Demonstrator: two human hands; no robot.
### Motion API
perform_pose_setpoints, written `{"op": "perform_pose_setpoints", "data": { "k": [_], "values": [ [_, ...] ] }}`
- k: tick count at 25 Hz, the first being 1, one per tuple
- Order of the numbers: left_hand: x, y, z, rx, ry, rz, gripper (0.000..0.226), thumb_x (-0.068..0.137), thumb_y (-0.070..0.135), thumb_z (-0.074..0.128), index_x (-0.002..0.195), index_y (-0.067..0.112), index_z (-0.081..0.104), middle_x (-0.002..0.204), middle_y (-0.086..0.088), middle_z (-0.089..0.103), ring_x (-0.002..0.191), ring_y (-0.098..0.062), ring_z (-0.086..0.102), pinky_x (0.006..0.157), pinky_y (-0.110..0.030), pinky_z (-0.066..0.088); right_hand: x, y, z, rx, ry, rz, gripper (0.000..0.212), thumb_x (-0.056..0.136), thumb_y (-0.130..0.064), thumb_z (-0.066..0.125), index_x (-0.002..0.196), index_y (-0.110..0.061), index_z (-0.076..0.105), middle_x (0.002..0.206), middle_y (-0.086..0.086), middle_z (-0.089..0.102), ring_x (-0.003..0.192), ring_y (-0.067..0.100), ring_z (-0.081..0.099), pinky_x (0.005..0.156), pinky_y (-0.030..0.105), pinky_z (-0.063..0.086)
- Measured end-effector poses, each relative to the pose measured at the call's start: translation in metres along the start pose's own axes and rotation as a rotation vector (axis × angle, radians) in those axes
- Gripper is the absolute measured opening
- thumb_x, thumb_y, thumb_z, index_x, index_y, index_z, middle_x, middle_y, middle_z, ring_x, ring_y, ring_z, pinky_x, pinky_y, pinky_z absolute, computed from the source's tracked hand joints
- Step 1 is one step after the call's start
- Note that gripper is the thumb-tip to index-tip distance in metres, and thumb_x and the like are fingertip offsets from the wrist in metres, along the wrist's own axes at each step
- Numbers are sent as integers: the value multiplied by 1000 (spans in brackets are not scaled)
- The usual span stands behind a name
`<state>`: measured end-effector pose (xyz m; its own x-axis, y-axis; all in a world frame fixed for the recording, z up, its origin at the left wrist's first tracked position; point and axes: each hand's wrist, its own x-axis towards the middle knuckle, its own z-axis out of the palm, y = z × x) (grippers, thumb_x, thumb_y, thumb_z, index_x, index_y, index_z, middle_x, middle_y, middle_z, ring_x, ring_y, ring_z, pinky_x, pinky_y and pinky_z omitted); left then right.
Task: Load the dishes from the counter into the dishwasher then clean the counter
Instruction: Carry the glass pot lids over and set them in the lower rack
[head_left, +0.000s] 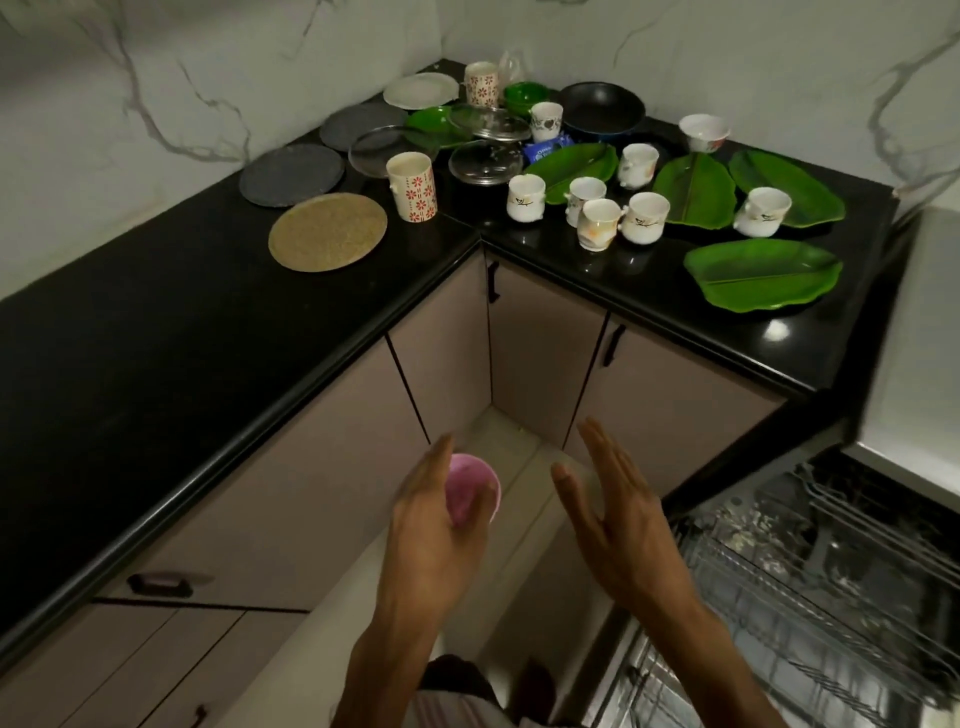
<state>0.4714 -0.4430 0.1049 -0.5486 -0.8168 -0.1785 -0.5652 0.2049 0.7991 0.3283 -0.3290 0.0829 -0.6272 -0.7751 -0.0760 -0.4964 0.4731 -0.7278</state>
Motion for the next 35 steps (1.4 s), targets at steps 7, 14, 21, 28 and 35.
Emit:
{"op": "perform_pose_setpoints", "data": {
  "k": [7, 14, 21, 28, 35],
  "values": [
    [87, 0, -3, 2, -19, -6, 78, 83, 55, 52, 151, 24, 30, 151, 3, 40, 135, -14, 40, 101, -26, 36, 80, -9, 12, 6, -16, 40, 84, 82, -82, 15, 152, -36, 14, 161, -12, 15, 146, 7, 18, 113, 32, 24],
    [184, 21, -15, 41, -84, 143, 68, 93, 45, 53, 152, 24, 25, 158, 3, 29, 143, -12, 29, 107, -21, 27, 155, -28, 1, 12, 46, 98, 81, 85, -78, 19, 154, -35, 15, 160, -16, 16, 145, 0, 14, 119, 39, 25],
    [252, 35, -6, 20, -59, 160, 68, 93, 43, 54, 152, 21, 28, 157, 1, 31, 143, -12, 30, 106, -19, 27, 233, -27, -5, 28, 59, 64, 89, 82, -82, 18, 154, -30, 19, 161, -10, 20, 147, 4, 16, 119, 37, 25],
    [319, 80, 33, -4, 50, 106, 67, 90, 45, 54, 149, 22, 33, 152, 1, 40, 139, -13, 36, 102, -18, 28, 324, -1, -39, 90, 38, -35, 84, 84, -76, 28, 152, -27, 25, 159, -8, 24, 147, 7, 20, 117, 42, 30],
    [376, 116, 81, -30, 154, 66, 73, 88, 63, 52, 141, 13, 48, 140, -8, 54, 130, -22, 51, 102, -23, 36, 404, 20, -88, 64, -70, -157, 76, 90, -70, 34, 152, -24, 30, 157, -7, 32, 145, 8, 27, 115, 37, 34]
  ]
}}
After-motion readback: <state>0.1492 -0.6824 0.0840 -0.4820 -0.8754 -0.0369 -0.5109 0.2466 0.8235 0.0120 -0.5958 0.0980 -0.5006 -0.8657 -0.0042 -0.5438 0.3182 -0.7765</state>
